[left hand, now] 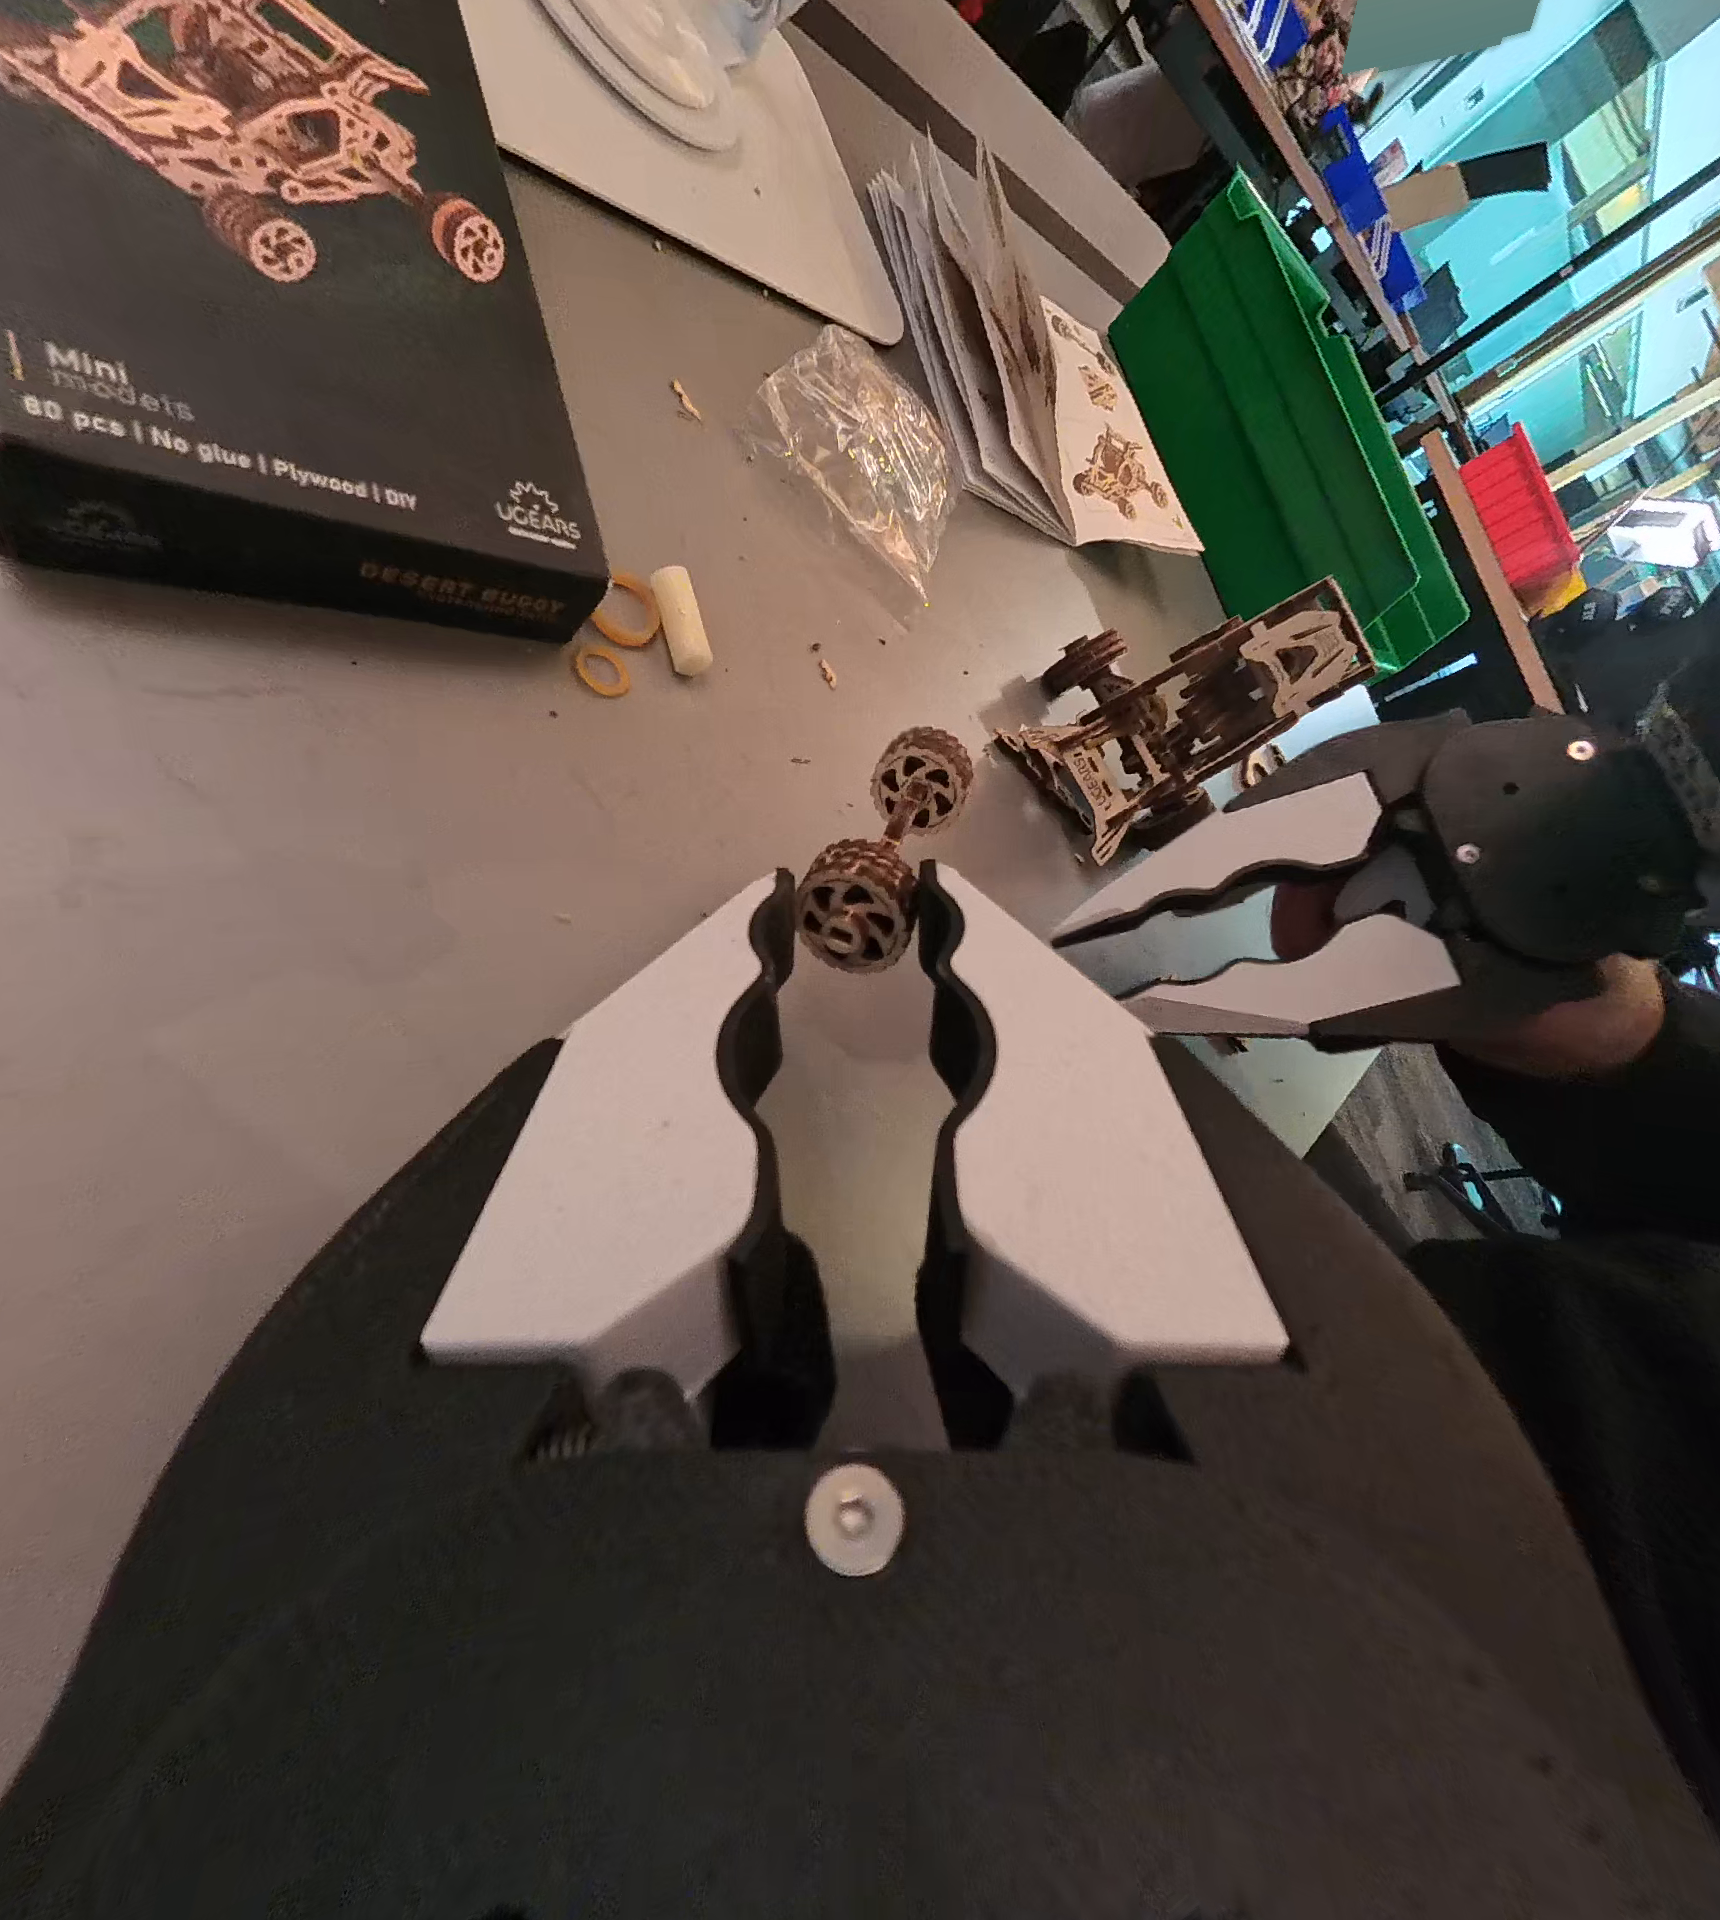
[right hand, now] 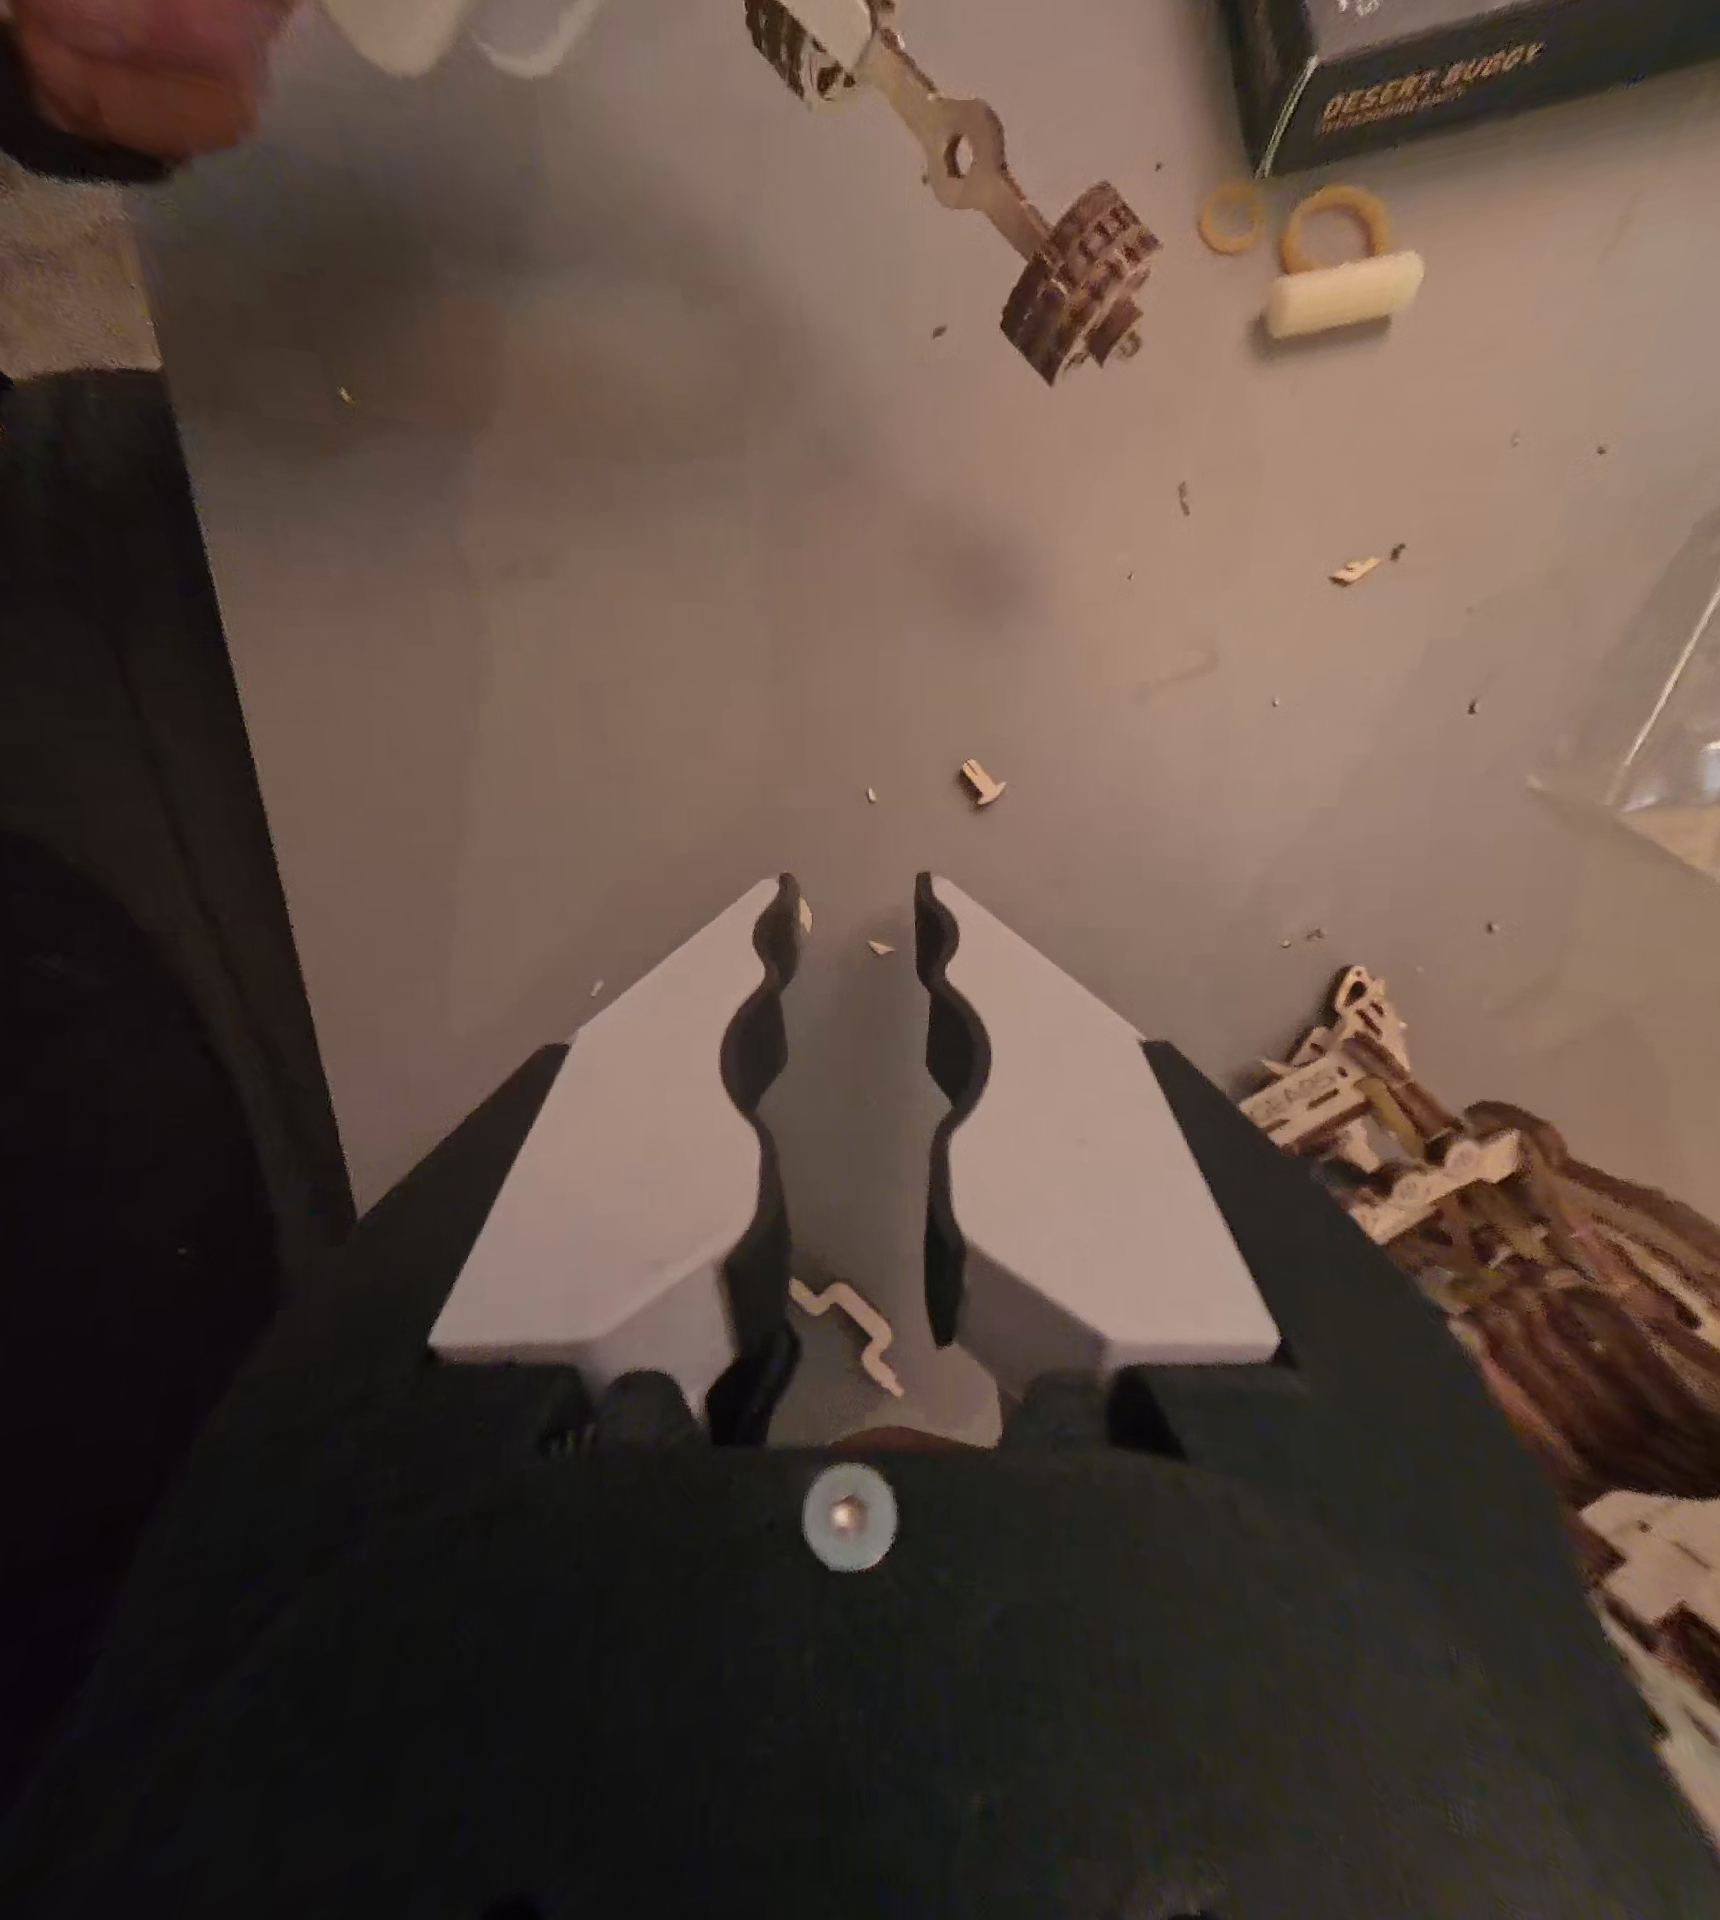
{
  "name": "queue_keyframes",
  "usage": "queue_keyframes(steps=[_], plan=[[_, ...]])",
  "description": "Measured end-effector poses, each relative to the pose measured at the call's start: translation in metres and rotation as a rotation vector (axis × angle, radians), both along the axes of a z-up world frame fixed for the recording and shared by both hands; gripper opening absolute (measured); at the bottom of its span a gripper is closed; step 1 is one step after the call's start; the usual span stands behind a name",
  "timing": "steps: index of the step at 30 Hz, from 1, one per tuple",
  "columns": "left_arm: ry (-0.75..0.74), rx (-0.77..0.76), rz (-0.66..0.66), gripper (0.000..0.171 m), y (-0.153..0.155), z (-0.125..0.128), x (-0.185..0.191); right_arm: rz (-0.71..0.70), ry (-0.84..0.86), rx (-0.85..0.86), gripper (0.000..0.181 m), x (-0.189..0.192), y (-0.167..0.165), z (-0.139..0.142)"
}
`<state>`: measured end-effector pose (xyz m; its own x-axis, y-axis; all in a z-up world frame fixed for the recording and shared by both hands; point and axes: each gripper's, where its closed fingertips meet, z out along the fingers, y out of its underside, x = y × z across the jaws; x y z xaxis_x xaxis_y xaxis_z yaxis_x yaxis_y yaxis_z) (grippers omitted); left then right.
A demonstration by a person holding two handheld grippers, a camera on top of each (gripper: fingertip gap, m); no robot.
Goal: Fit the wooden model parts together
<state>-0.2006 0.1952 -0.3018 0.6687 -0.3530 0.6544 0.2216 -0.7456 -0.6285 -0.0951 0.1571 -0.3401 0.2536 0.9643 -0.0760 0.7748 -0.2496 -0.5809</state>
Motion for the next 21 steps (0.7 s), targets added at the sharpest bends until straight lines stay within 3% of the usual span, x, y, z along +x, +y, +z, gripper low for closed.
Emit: queue_keyframes(steps=[1,2,7,9,12,14,21], plan=[[0.000,-0.001,0.001,0.020,0.000,-0.001,0.000,-0.014,0.015,-0.013,0.015,0.001,-0.001,0.002],[0.000,-0.003,0.000,0.021,0.000,-0.001,0.000,-0.016,0.053,-0.018,0.000,0.001,-0.003,0.007],[-0.009,-0.010,-0.009,0.021,0.000,-0.004,0.002,-0.113,0.127,-0.028,0.000,0.020,0.002,0.022],[-0.016,-0.013,-0.013,0.021,0.000,-0.004,0.003,-0.164,0.179,-0.098,0.012,0.022,0.000,0.026],[-0.019,-0.013,-0.018,0.021,0.000,-0.004,0.004,-0.242,0.262,-0.210,0.000,0.028,-0.002,0.025],[-0.020,-0.014,-0.022,0.021,-0.001,-0.004,0.005,-0.263,0.227,-0.238,0.004,0.034,-0.004,0.014],[-0.015,-0.015,-0.041,0.021,-0.003,-0.005,0.011,-0.152,0.049,-0.057,0.021,0.052,-0.022,-0.002]])
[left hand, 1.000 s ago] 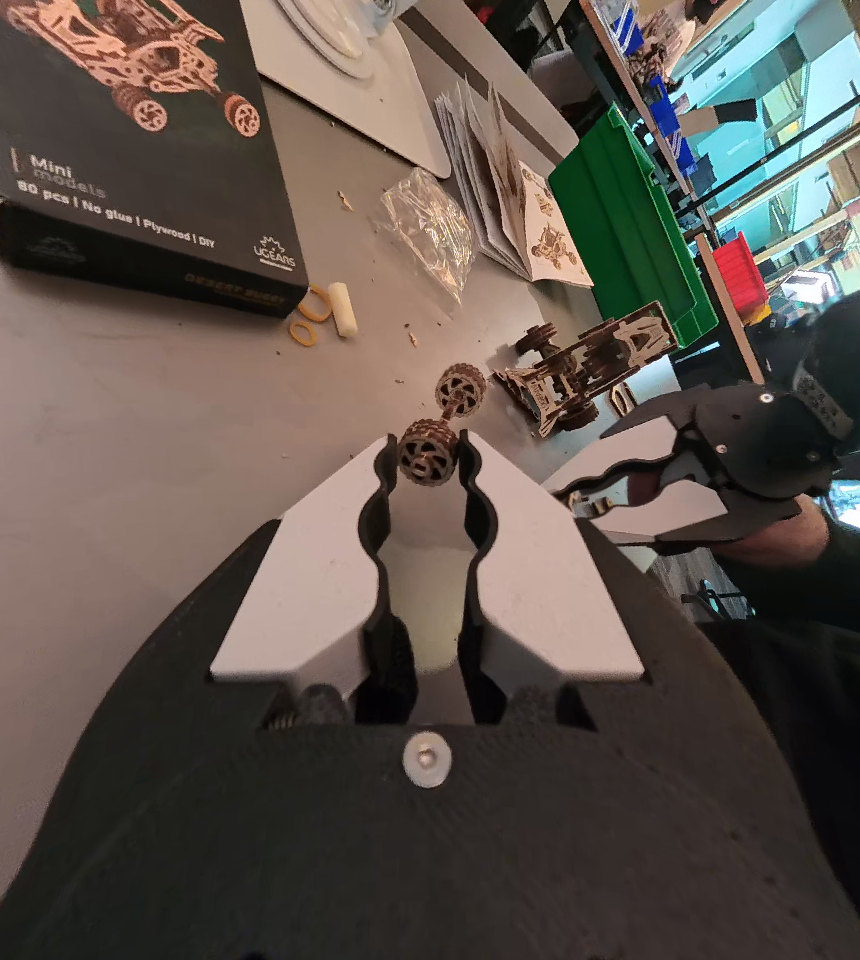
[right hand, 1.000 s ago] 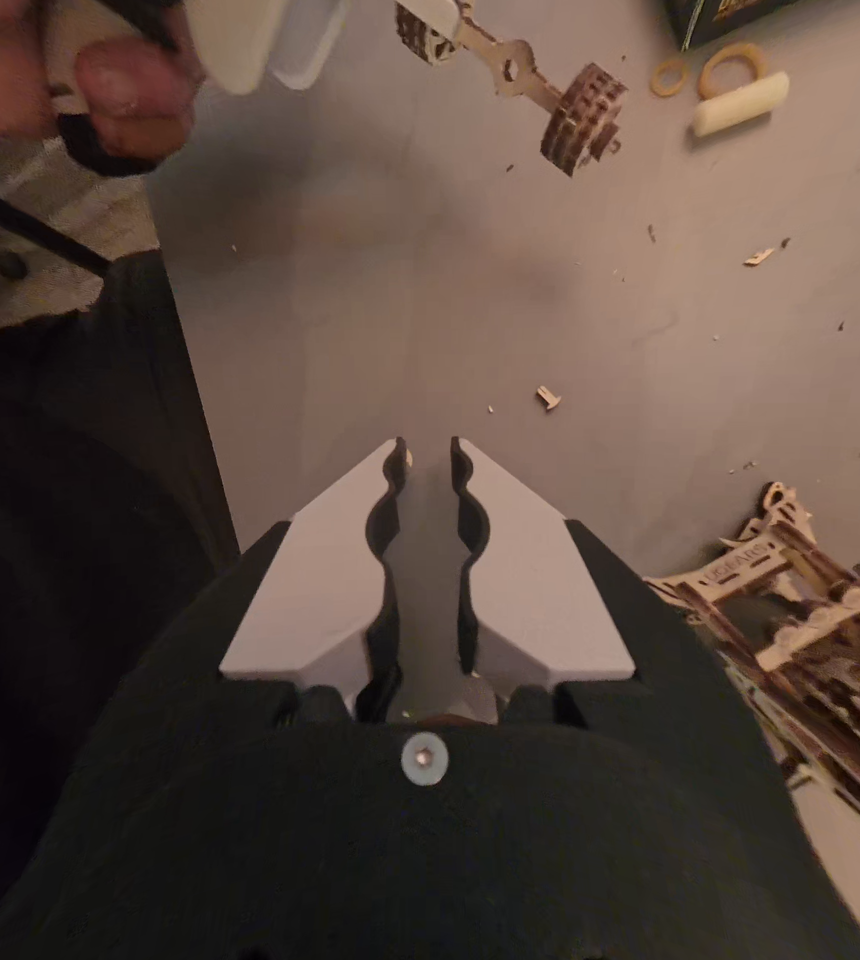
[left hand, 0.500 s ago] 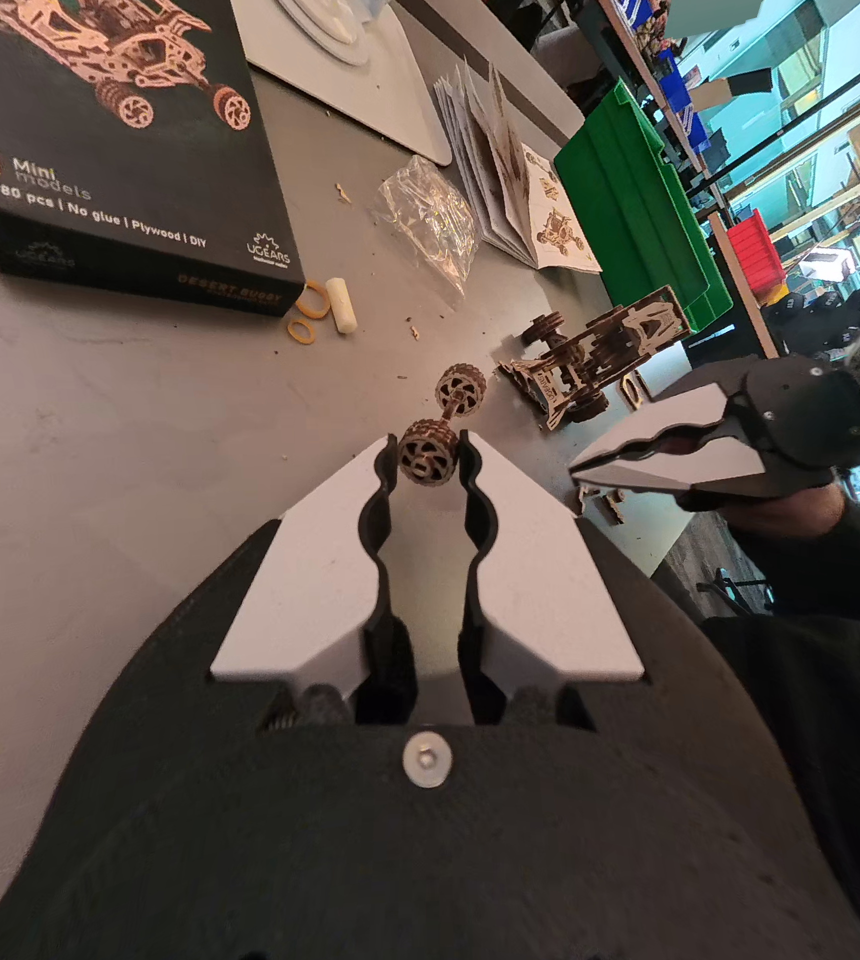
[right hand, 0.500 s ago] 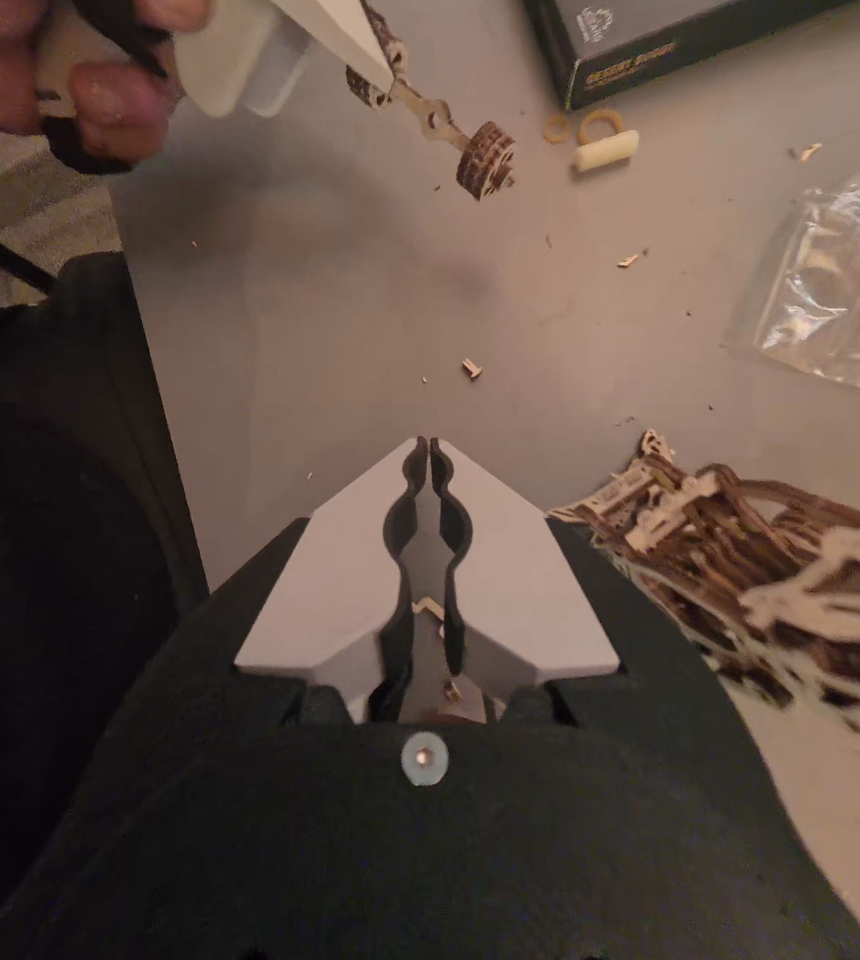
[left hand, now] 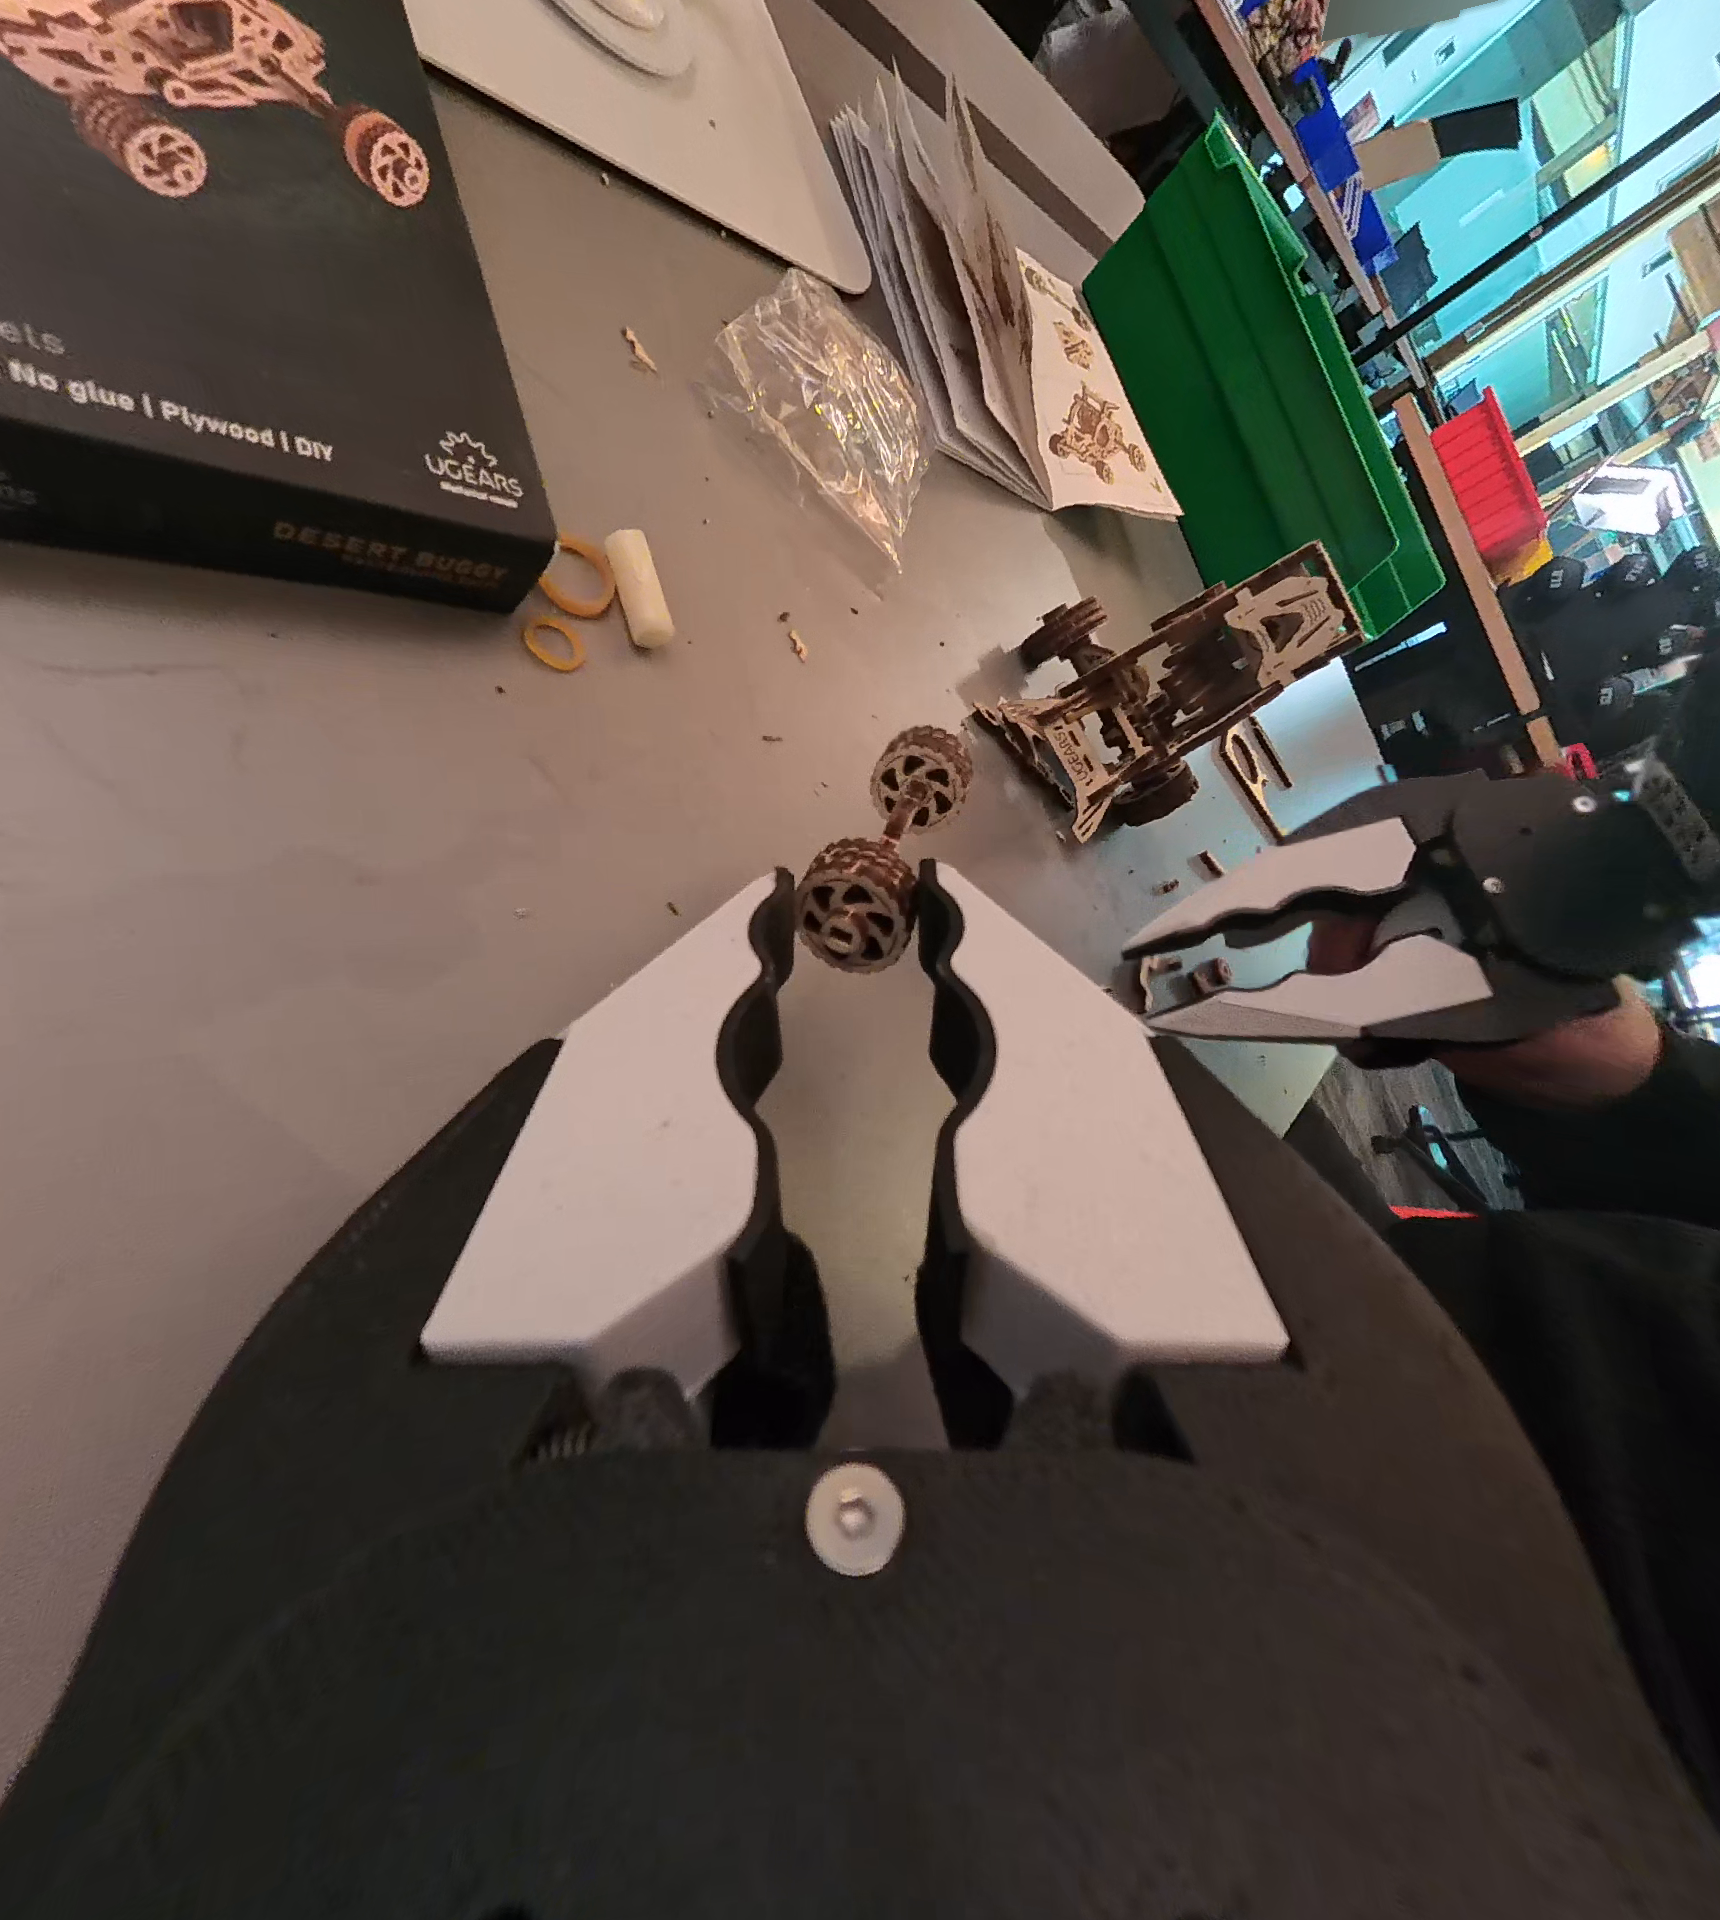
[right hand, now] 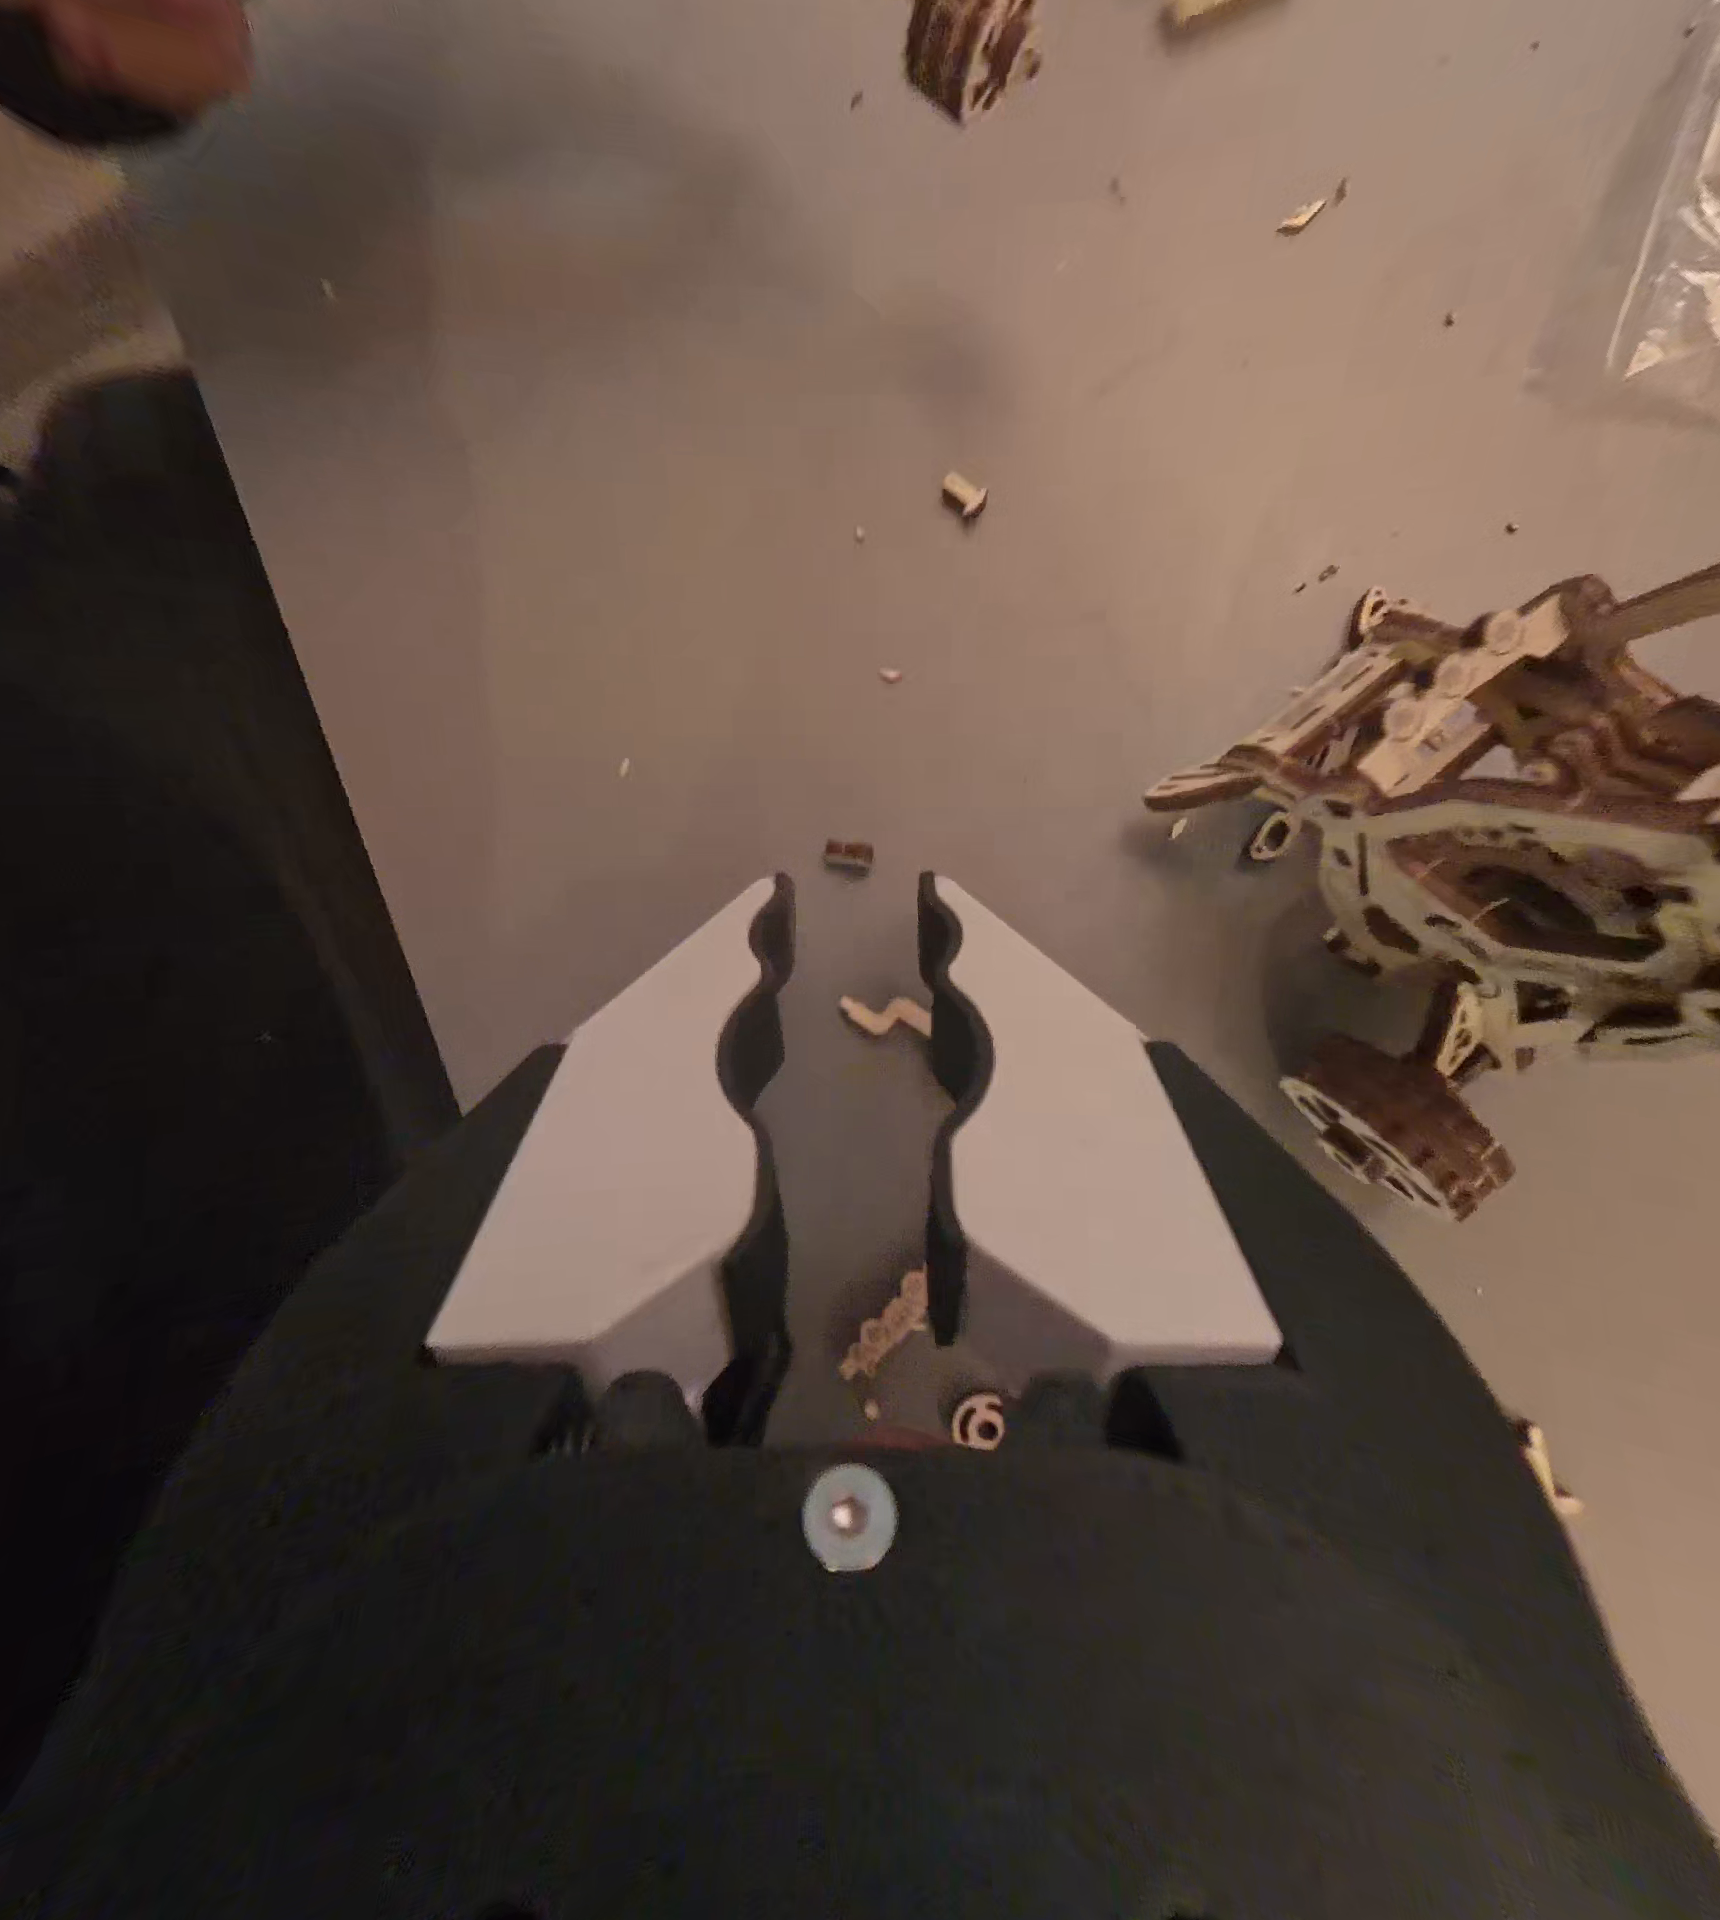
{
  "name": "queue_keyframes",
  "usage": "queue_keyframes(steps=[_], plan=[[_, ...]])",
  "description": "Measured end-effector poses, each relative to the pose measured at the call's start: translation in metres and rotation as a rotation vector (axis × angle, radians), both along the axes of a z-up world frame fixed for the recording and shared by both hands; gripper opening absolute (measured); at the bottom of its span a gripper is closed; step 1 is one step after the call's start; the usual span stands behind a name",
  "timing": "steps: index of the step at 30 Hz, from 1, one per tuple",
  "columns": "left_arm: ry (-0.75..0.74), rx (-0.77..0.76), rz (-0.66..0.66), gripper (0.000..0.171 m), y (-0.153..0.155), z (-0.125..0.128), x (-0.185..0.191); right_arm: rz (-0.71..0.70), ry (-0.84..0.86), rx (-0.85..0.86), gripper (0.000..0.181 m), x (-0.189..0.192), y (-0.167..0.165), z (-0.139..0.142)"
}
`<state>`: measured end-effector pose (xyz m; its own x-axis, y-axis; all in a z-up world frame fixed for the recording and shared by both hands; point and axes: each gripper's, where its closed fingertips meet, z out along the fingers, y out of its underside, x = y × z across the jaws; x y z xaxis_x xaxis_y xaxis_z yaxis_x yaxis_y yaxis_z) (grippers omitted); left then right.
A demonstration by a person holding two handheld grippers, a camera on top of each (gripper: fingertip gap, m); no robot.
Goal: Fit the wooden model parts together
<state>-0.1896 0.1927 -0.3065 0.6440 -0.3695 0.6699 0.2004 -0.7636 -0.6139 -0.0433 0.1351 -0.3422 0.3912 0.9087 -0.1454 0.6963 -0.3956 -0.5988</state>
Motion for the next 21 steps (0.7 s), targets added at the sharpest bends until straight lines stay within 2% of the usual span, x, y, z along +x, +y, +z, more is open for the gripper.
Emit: queue_keyframes(steps=[1,5,7,15,18,21], plan=[[0.002,-0.002,-0.006,0.021,0.000,-0.001,0.002,0.018,-0.022,0.004,0.016,0.002,-0.003,-0.003],[0.012,-0.002,-0.022,0.021,-0.002,-0.002,0.007,-0.011,-0.043,-0.006,0.019,-0.003,-0.006,-0.006],[0.020,0.002,-0.026,0.021,-0.003,-0.002,0.007,-0.027,-0.077,0.078,0.014,0.000,0.006,-0.006],[0.030,0.005,-0.055,0.021,-0.005,-0.003,0.015,0.106,-0.062,0.074,0.000,-0.009,0.006,-0.010],[0.033,-0.001,-0.071,0.021,-0.007,-0.006,0.020,0.102,-0.038,0.046,0.001,-0.014,0.003,-0.008],[0.036,-0.002,-0.087,0.021,-0.009,-0.006,0.025,0.121,-0.041,0.024,0.014,-0.011,-0.002,-0.009]])
